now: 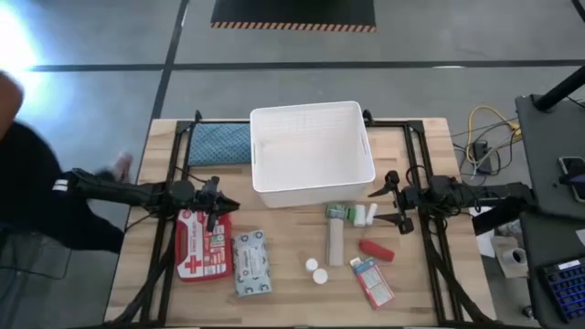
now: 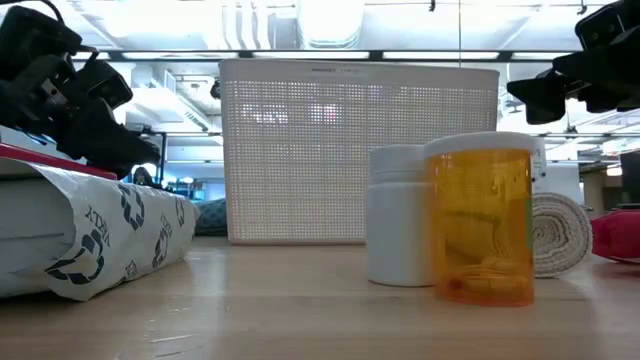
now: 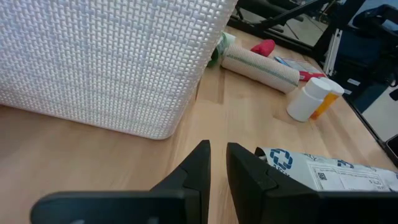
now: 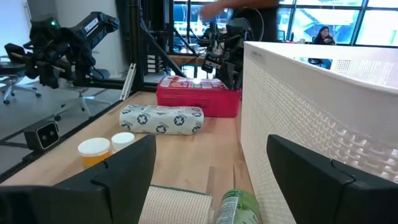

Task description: Pick & place medical supplies in basket/bin

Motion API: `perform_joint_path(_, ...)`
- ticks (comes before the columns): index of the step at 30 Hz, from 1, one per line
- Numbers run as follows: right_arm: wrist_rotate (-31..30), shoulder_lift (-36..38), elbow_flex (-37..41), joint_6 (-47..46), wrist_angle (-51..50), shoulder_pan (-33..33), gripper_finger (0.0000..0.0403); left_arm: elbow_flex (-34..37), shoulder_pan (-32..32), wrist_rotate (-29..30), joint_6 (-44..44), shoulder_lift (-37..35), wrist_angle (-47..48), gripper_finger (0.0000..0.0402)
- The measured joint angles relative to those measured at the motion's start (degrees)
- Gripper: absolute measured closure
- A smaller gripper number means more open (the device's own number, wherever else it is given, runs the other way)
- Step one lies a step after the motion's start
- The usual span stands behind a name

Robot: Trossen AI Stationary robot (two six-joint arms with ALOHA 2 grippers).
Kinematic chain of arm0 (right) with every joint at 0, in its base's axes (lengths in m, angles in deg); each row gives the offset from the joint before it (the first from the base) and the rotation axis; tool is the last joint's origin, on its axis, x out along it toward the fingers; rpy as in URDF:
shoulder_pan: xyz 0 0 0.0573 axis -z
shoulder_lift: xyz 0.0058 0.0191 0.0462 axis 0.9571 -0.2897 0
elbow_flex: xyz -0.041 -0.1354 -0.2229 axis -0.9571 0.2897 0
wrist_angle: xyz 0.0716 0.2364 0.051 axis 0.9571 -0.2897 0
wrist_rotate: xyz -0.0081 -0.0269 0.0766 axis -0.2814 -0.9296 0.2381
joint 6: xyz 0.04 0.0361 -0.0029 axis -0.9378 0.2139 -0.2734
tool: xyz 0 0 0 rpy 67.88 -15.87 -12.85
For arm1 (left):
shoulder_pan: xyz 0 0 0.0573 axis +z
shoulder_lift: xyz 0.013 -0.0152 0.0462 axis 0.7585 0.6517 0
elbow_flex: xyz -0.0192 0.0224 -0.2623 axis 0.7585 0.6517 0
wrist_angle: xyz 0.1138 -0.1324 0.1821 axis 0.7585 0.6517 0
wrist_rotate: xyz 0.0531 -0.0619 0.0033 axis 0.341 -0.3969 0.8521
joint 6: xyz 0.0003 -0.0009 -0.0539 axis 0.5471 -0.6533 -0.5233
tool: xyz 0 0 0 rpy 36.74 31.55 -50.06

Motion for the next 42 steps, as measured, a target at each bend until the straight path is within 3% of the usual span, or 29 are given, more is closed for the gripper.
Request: perform_joint_path(42, -0.87, 0.0, 0.0, -0.29, 0.39, 0.02, 0.0106, 0.0, 0.01, 0.0, -0.01, 0.0, 0.02, 0.0368)
